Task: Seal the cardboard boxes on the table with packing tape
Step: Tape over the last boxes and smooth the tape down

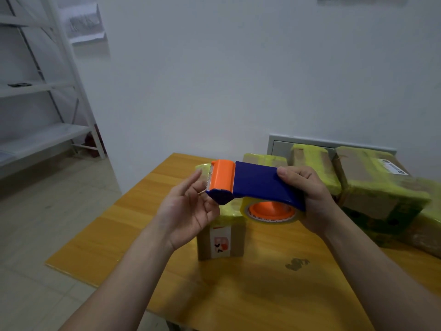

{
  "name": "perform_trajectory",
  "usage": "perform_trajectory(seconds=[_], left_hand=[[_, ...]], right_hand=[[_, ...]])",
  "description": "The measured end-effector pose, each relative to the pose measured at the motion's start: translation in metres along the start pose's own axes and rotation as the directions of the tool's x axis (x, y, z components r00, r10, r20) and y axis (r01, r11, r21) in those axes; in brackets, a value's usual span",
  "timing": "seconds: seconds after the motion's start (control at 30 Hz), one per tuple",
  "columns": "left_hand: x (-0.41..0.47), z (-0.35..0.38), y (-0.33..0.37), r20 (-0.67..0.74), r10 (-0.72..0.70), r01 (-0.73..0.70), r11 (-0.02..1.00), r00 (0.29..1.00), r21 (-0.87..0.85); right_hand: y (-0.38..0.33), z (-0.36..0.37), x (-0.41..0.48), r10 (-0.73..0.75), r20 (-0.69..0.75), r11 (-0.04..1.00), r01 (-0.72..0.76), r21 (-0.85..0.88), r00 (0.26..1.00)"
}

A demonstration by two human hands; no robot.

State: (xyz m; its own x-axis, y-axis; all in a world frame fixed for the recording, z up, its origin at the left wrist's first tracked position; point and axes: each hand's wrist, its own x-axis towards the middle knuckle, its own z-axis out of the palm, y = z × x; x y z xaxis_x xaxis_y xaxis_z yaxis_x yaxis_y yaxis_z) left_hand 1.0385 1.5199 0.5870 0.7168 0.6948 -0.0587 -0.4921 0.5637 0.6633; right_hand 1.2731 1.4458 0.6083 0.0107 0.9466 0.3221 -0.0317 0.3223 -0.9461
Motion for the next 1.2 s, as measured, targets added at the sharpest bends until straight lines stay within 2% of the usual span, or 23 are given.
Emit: perform_trajectory(seconds=[0.1, 0.2, 0.33, 0.5, 0.63, 0.77, 0.97, 1.2], left_hand=[[-0.001, 0.005, 0.000, -0.134, 0.111, -0.070, 0.957, 0.985, 0.281], [0.003, -0.001, 0.007, -0.221, 0.210, -0.097, 0.895, 0.952, 0.435], [0.001, -0.007, 0.012, -0.299, 0.303, -0.053, 0.778, 0.905, 0.626], [-0.011, -0.019, 0.014, -0.325, 0.387, -0.068, 0.726, 0.863, 0.684], [-0.020, -0.024, 0.008, -0.309, 0.411, -0.025, 0.634, 0.858, 0.773], [-0.022, -0.031, 0.009, -0.352, 0.441, -0.022, 0.647, 0.826, 0.762], [-0.021, -0.030, 0.005, -0.329, 0.462, 0.058, 0.509, 0.824, 0.859], [-0.020, -0.022, 0.007, -0.281, 0.508, 0.146, 0.289, 0.814, 0.946]], right_hand=[[-0.001, 0.001, 0.002, 0.004, 0.024, 1.000, -0.004, -0.013, 1.000], [-0.001, -0.002, 0.004, 0.007, 0.026, 0.999, -0.006, -0.045, 1.000], [0.001, -0.011, 0.007, 0.030, 0.057, 0.990, -0.022, -0.141, 0.998], [0.000, -0.031, 0.007, 0.061, 0.023, 0.971, -0.054, -0.234, 0.998], [-0.004, -0.037, 0.007, 0.111, 0.077, 0.960, -0.087, -0.267, 0.991], [-0.007, -0.045, 0.009, 0.100, 0.067, 0.947, -0.075, -0.314, 0.993], [-0.010, -0.052, 0.014, 0.077, 0.083, 0.898, -0.033, -0.438, 0.994], [-0.013, -0.049, 0.019, 0.089, 0.091, 0.858, -0.030, -0.513, 0.992]])
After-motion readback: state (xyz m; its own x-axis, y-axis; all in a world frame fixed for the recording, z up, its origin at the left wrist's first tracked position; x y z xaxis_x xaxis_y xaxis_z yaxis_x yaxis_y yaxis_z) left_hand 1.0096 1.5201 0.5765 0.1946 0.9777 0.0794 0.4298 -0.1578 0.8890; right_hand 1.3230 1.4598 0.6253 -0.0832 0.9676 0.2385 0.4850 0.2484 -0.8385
